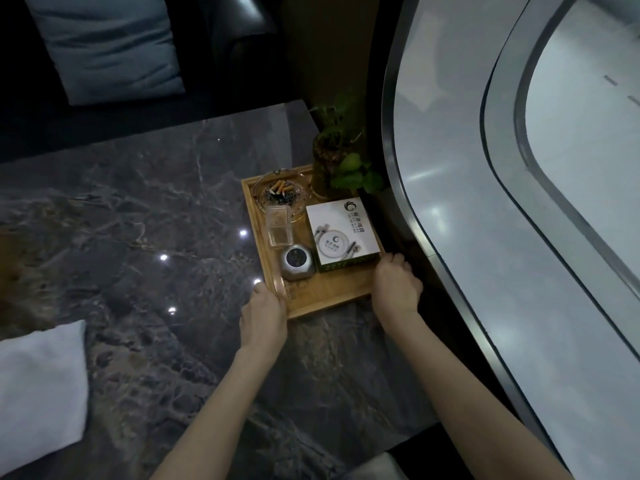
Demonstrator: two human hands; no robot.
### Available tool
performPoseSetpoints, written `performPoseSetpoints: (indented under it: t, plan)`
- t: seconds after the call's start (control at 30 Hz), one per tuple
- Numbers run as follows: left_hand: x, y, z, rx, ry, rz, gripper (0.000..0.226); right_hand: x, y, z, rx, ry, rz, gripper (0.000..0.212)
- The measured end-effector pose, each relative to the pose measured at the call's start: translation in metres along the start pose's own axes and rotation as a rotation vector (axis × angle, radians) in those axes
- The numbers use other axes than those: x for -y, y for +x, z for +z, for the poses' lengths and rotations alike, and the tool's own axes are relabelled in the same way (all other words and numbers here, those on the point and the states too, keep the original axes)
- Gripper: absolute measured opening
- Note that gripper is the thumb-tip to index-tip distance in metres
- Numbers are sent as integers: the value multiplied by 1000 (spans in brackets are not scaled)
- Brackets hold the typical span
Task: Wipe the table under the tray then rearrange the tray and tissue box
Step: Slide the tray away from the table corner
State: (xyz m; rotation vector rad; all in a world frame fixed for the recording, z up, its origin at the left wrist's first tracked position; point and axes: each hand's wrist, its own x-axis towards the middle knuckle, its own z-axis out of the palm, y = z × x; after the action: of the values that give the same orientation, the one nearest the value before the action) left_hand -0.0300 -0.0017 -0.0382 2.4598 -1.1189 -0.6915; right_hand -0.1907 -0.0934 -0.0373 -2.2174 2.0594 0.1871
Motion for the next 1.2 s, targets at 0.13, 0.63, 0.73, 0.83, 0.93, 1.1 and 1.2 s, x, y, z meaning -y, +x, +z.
performPoseSetpoints:
  t: [0.13, 0.63, 0.73, 0.83, 0.93, 1.1, 1.2]
  plan:
    - [2, 4, -8, -21, -119, -40, 17, -2, 5, -1, 19, 190, -9, 30]
    - [6, 41, -5, 0, -370, -249, 57, 3, 34, 4, 154, 851, 171, 31]
    - [4, 41, -2, -72, -330, -180, 47, 6, 33, 7, 80, 700, 142, 38]
    - [10, 39, -5, -105, -319, -152, 47, 9, 28, 7, 6, 670, 104, 40]
    - [22, 34, -13, -134, -358, -104, 48, 18, 20, 6, -63, 675, 59, 38]
    - [43, 29, -40, -210, -415, -81, 47, 47, 3, -5, -165, 691, -14, 34]
    - [62, 27, -58, -267, -427, -57, 48, 67, -9, -12, -182, 712, -55, 29]
